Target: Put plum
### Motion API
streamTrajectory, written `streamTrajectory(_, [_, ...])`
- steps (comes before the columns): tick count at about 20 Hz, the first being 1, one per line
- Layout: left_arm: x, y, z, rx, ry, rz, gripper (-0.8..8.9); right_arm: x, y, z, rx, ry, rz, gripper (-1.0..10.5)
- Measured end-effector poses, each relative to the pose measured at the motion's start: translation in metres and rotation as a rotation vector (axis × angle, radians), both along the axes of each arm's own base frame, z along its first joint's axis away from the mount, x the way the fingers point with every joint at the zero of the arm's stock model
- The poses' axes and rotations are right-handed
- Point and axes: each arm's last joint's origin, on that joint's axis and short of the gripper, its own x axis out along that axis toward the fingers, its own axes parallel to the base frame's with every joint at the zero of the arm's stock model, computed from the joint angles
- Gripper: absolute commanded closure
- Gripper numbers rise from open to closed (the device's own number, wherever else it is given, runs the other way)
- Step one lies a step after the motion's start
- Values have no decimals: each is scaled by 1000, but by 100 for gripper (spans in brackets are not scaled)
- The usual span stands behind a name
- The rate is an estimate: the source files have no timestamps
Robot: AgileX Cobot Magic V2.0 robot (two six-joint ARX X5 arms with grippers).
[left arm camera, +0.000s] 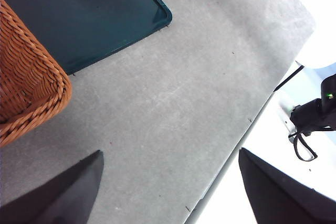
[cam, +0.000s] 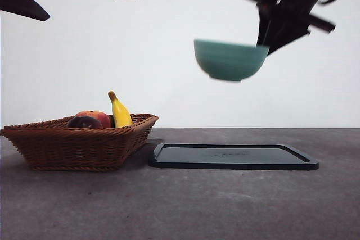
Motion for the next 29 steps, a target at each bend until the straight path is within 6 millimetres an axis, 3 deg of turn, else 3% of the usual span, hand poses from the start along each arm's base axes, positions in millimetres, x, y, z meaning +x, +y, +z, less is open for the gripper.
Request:
streamTrajectory(4, [0,0,0,0,0,0,409,-48,-3,34,-9,-38,68,938])
streamTrajectory(6, [0,0,0,0,0,0,409,-70,-3,39,-2,-74,105,938])
streamTrajectory(10, [0,0,0,0,0,0,409,-96,0,4,-40,-19,154,938])
streamTrajectory(14, [0,0,0,0,0,0,409,-105,11,-40,-68,41,210,938])
streamTrajectory(20, [0,0,0,0,0,0,409,-109,25,-90,-92,97,228,938])
streamTrajectory(29, [0,0,0,0,0,0,409,-96,41,-124,-167,168,221,938])
